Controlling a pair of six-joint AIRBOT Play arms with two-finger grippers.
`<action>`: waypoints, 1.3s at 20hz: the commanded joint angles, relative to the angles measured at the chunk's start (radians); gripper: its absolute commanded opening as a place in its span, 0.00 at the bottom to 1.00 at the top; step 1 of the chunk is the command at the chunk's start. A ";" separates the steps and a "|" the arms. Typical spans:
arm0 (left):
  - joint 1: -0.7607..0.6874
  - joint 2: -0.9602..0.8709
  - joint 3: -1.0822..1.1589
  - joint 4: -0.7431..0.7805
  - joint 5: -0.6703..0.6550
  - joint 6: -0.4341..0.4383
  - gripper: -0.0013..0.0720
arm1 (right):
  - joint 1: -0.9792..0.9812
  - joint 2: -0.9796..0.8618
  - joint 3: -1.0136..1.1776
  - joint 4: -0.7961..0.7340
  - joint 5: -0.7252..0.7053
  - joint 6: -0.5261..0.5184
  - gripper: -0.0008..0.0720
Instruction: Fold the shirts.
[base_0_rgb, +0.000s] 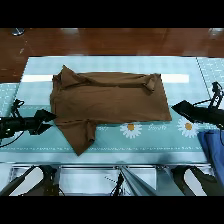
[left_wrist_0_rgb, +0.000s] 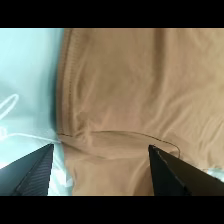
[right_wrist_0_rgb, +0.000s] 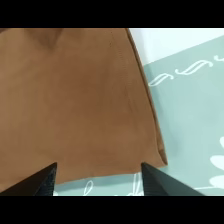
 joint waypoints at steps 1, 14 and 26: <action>-0.028 -0.043 0.000 0.003 0.013 -0.023 0.98 | 0.001 0.001 -0.001 -0.007 -0.001 0.003 0.87; -0.161 -0.122 0.039 -0.064 0.101 -0.007 0.04 | -0.143 -0.082 -0.002 -0.231 0.054 0.185 0.86; -0.164 -0.122 0.072 -0.064 0.086 -0.018 0.04 | -0.158 -0.442 0.003 0.275 0.108 -0.150 0.86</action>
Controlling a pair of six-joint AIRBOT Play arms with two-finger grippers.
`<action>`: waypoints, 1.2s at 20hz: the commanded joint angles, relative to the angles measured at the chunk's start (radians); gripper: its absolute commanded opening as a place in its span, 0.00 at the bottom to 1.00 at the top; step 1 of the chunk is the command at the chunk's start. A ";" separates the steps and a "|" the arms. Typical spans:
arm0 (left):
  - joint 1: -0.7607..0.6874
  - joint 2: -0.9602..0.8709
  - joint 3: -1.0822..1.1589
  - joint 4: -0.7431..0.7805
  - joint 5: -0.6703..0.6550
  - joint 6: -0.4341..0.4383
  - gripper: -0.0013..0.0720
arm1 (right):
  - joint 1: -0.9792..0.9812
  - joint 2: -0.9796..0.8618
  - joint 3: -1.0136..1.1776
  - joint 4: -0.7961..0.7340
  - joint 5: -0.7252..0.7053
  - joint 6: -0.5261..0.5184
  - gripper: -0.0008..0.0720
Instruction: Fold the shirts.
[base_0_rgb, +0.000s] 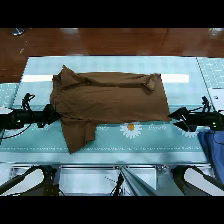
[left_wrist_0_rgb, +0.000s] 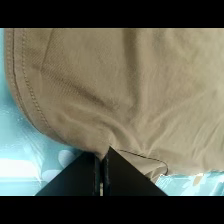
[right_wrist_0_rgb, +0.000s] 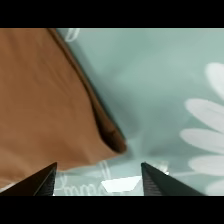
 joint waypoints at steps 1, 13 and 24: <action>0.000 0.000 0.002 0.000 -0.002 -0.005 0.04 | 0.015 -0.091 0.001 0.159 -0.025 -0.090 0.86; 0.001 0.027 0.124 -0.058 -0.124 -0.004 0.04 | 0.246 -0.131 0.399 0.085 0.078 -0.078 0.05; 0.002 0.513 1.113 0.072 -0.025 -0.046 0.04 | 0.247 0.337 1.377 -0.157 0.219 0.068 0.05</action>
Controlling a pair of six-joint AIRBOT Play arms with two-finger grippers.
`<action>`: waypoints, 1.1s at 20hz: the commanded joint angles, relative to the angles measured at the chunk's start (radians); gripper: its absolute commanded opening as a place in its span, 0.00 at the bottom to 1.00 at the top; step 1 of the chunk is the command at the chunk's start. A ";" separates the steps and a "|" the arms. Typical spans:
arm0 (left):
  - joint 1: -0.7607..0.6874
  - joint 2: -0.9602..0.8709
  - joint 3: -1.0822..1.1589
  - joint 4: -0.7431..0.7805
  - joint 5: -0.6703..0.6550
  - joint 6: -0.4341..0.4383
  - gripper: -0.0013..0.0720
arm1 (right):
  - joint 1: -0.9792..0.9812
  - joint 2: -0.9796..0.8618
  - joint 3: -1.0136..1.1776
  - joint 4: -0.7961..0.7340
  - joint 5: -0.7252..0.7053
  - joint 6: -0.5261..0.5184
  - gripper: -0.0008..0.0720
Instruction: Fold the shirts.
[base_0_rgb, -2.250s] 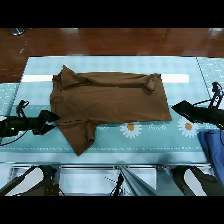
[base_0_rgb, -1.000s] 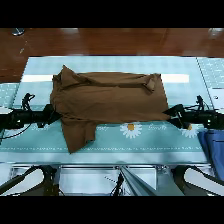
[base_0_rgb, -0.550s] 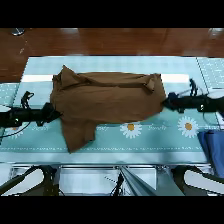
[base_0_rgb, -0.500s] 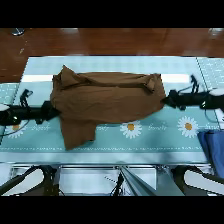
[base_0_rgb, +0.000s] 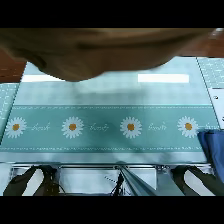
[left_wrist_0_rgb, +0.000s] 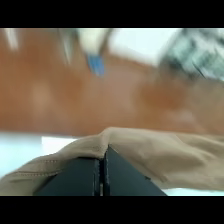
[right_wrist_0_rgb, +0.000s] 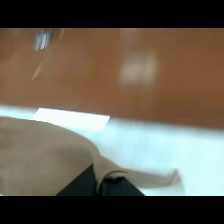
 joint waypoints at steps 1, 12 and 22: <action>0.001 0.163 0.237 0.240 0.039 -0.050 0.04 | 0.001 0.191 0.138 -0.145 0.023 0.057 0.05; -0.099 0.441 0.235 0.758 -0.025 -0.106 0.04 | 0.001 0.453 0.108 -0.419 0.293 0.198 0.05; -0.135 0.093 -0.346 0.450 0.091 -0.064 0.04 | 0.002 0.327 -0.541 -0.124 -0.005 0.090 0.05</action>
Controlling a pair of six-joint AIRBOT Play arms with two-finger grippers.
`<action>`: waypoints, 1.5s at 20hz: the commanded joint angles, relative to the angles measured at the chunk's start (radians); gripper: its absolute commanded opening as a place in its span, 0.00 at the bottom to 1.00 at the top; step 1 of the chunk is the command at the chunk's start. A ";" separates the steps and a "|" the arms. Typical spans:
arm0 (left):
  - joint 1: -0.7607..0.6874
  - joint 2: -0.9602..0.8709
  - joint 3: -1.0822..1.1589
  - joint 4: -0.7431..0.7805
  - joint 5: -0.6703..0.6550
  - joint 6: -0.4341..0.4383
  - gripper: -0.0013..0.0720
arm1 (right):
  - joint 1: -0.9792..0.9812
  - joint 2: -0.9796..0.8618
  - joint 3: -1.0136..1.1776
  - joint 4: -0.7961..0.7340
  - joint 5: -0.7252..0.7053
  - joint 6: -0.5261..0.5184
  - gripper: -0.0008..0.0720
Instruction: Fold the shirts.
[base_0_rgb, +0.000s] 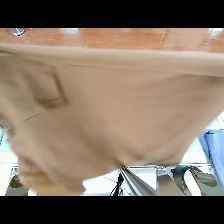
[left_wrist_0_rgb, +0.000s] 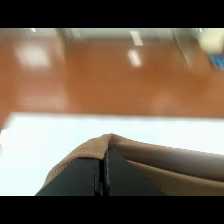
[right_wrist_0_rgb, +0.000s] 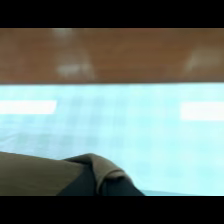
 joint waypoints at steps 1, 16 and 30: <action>-0.039 -0.223 -0.119 -0.126 0.106 0.028 0.04 | 0.001 -0.132 -0.239 0.167 -0.179 -0.099 0.05; -0.188 -1.102 0.211 -0.134 0.335 -0.145 0.04 | 0.044 -1.233 0.239 0.515 -0.391 -0.126 0.05; -0.077 -1.150 0.148 -0.130 -0.196 -0.005 0.04 | -0.017 -1.223 0.152 0.207 -0.003 -0.149 0.05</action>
